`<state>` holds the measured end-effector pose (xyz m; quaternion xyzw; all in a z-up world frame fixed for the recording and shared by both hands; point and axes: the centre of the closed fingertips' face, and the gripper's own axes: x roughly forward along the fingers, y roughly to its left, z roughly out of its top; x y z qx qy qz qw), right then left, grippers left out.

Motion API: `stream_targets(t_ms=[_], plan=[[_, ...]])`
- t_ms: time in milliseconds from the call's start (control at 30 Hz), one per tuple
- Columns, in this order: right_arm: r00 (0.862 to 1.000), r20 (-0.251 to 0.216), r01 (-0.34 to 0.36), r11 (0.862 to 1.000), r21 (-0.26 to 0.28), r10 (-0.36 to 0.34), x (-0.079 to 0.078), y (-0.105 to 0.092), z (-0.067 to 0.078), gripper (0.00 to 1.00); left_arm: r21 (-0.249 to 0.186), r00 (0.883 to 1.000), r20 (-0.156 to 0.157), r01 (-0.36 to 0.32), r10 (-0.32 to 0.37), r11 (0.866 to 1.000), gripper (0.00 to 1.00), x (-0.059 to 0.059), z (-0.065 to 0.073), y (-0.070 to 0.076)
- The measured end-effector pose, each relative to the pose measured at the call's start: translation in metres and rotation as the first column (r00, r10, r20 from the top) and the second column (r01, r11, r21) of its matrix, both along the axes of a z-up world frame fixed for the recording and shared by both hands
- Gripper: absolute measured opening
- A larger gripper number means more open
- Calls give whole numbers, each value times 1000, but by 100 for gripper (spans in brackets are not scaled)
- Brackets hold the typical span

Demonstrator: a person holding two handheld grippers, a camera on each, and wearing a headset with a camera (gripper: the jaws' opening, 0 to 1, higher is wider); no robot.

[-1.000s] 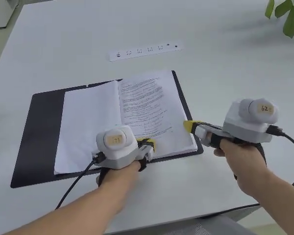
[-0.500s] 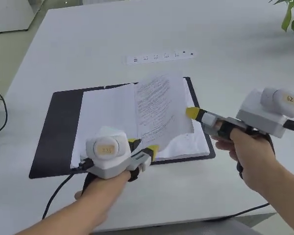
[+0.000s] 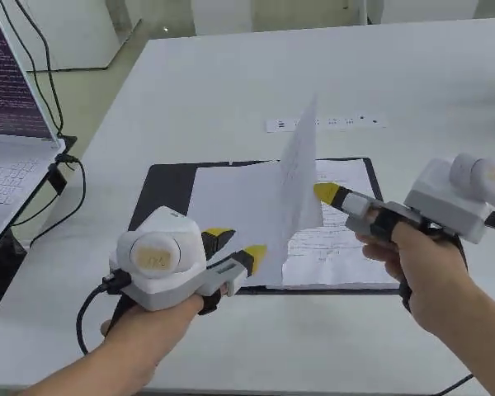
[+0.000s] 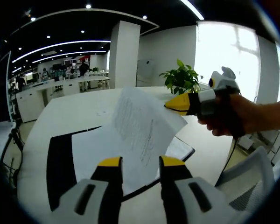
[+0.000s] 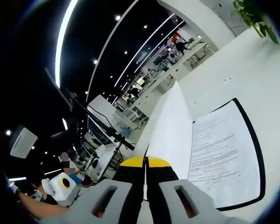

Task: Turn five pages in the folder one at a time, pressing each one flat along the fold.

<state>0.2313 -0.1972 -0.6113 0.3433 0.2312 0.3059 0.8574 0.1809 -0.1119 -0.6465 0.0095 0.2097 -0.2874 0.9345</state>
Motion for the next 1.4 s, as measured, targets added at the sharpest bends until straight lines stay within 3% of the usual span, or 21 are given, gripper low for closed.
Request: stream_targets(t_ms=[200,367,700,833,1067,1400], plan=[[999,-1,-38,999,-14,38,-2,36,0,0,14,999,30,-20,19,1000,28,-9,20,30],[998,-16,-56,998,-34,56,-1,58,-7,0,24,998,45,-44,43,999,28,-17,29,52],[990,-61,-132,983,-126,125,-4,111,-36,0,31,994,43,-102,101,994,27,-33,29,92],[985,-87,-159,975,-155,147,-4,131,-50,0,33,993,27,-120,119,992,27,-37,22,107],[972,-148,-209,956,-205,180,9,162,-90,0,38,990,-17,-138,139,990,26,-44,3,123],[953,-237,-247,938,-244,189,10,182,-132,0,33,986,-66,-153,155,988,26,-50,-22,138]])
